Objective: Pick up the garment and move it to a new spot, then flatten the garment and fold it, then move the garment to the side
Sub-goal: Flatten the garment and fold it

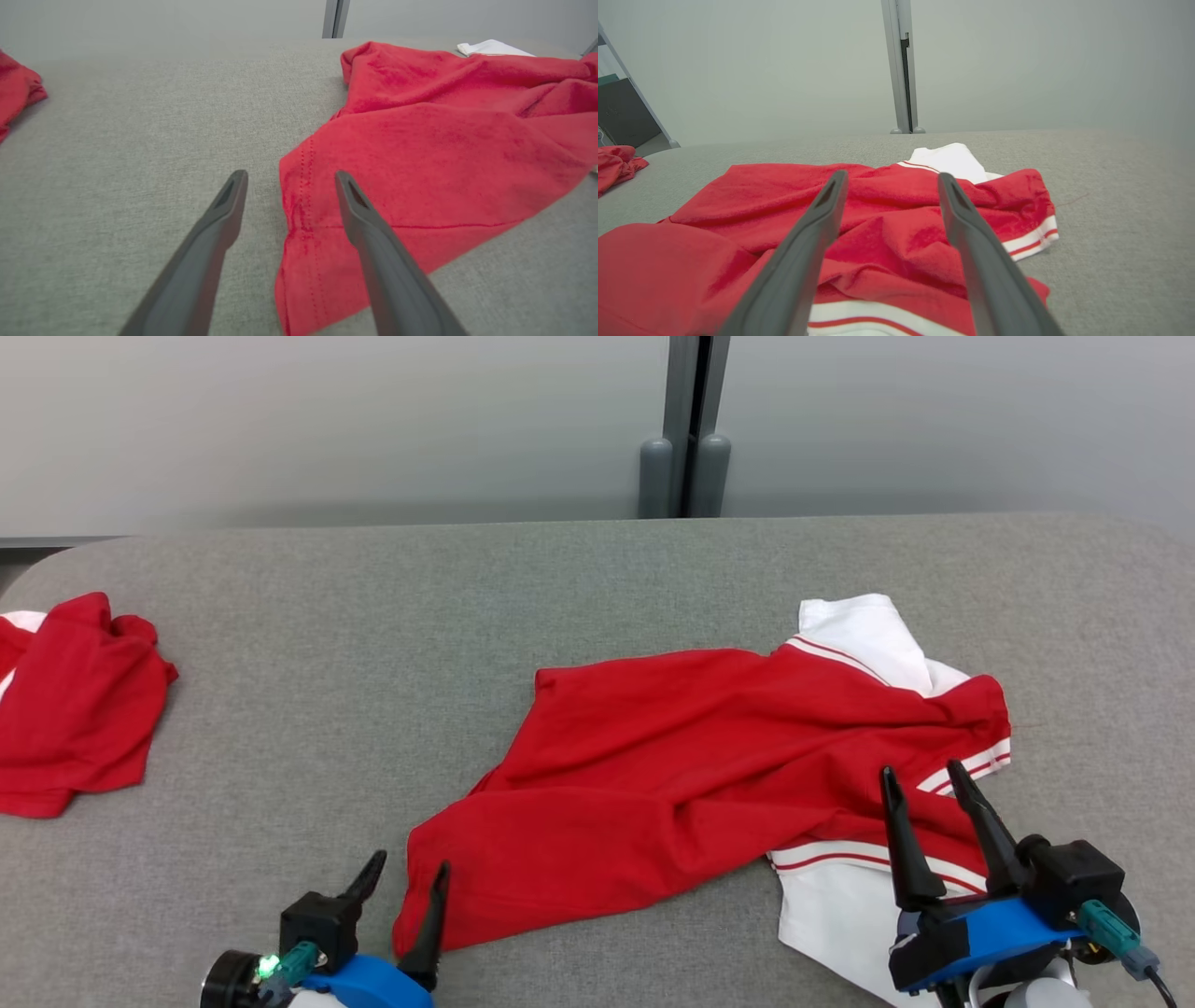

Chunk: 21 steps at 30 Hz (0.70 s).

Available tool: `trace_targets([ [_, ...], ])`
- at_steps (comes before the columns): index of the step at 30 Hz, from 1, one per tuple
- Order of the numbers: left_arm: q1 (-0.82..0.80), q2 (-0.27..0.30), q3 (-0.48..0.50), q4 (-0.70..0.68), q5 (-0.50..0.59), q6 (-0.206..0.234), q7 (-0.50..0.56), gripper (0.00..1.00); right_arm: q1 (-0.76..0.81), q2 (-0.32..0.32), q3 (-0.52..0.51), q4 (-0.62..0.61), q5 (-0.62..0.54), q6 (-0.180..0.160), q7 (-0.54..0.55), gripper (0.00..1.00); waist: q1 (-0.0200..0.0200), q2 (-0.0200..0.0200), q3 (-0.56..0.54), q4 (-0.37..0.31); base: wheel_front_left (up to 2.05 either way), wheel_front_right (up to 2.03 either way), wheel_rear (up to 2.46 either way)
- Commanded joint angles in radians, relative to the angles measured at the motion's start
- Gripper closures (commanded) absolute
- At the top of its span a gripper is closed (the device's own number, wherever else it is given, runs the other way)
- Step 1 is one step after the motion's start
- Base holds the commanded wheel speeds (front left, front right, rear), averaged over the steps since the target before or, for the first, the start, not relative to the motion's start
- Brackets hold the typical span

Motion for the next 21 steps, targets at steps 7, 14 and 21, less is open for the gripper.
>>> trace_targets([
  [7, -0.027, -0.015, -0.02, 0.073, -0.01, -0.016, 0.011, 0.0, -0.014, -0.002, -0.006, -0.004, 0.005, 0.0, -0.004, 0.0, -0.0001, 0.0, 0.019, -0.013, 0.0, 0.0, 0.0],
  [14, -0.048, -0.034, -0.037, 0.112, -0.009, -0.027, -0.002, 1.0, -0.021, -0.002, -0.012, -0.007, 0.003, 0.0, -0.004, 0.0, -0.0001, 0.0, 0.027, -0.01, 0.0, 0.0, 0.0],
  [21, -0.055, -0.032, -0.031, 0.115, -0.014, -0.019, -0.029, 1.0, -0.001, -0.002, -0.018, 0.0, 0.001, 0.0, -0.004, 0.0, -0.0001, 0.0, 0.003, 0.006, 0.0, 0.0, 0.0],
])
